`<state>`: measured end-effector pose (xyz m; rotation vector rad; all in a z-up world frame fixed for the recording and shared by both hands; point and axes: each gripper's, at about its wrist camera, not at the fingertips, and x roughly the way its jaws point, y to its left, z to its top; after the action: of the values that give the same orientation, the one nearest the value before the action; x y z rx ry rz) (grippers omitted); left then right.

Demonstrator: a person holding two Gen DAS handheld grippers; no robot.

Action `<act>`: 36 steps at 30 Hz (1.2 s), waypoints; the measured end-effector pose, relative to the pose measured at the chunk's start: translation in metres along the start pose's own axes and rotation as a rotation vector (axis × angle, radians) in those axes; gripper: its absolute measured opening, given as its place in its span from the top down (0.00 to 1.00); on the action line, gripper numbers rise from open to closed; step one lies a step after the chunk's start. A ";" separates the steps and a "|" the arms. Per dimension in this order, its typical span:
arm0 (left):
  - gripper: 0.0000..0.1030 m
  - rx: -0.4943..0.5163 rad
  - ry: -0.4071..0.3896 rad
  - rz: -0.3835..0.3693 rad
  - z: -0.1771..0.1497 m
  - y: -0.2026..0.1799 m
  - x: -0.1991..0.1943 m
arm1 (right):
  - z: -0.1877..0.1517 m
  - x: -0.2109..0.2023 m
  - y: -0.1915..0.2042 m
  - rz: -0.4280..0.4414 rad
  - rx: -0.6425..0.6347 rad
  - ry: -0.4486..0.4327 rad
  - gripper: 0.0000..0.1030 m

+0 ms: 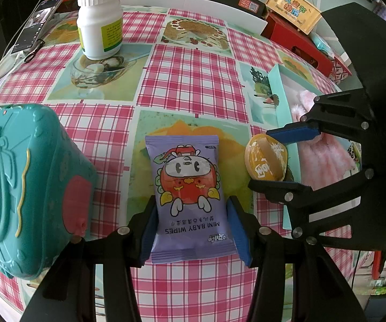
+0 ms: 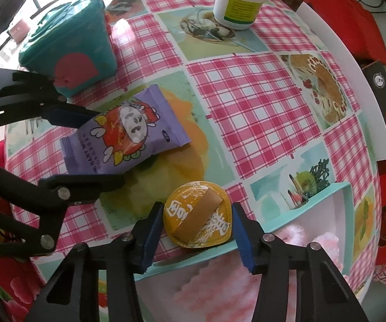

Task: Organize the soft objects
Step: 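Close the right tool on the orange round cup and lift it, then carry the wipes pack and orange cup over the white tray with both tools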

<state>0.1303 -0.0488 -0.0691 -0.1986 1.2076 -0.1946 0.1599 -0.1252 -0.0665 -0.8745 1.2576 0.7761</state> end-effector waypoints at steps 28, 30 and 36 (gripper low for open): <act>0.50 -0.007 -0.027 0.009 -0.006 -0.014 -0.016 | -0.026 -0.058 0.017 -0.050 0.107 -0.084 0.48; 0.50 0.000 -0.034 0.013 -0.007 -0.015 -0.020 | -0.029 -0.060 0.016 -0.053 0.119 -0.093 0.48; 0.50 0.020 -0.060 0.023 -0.008 -0.020 -0.035 | -0.044 -0.075 0.013 -0.063 0.179 -0.131 0.48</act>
<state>0.1099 -0.0600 -0.0355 -0.1718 1.1478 -0.1800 0.1167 -0.1597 0.0020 -0.7034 1.1586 0.6498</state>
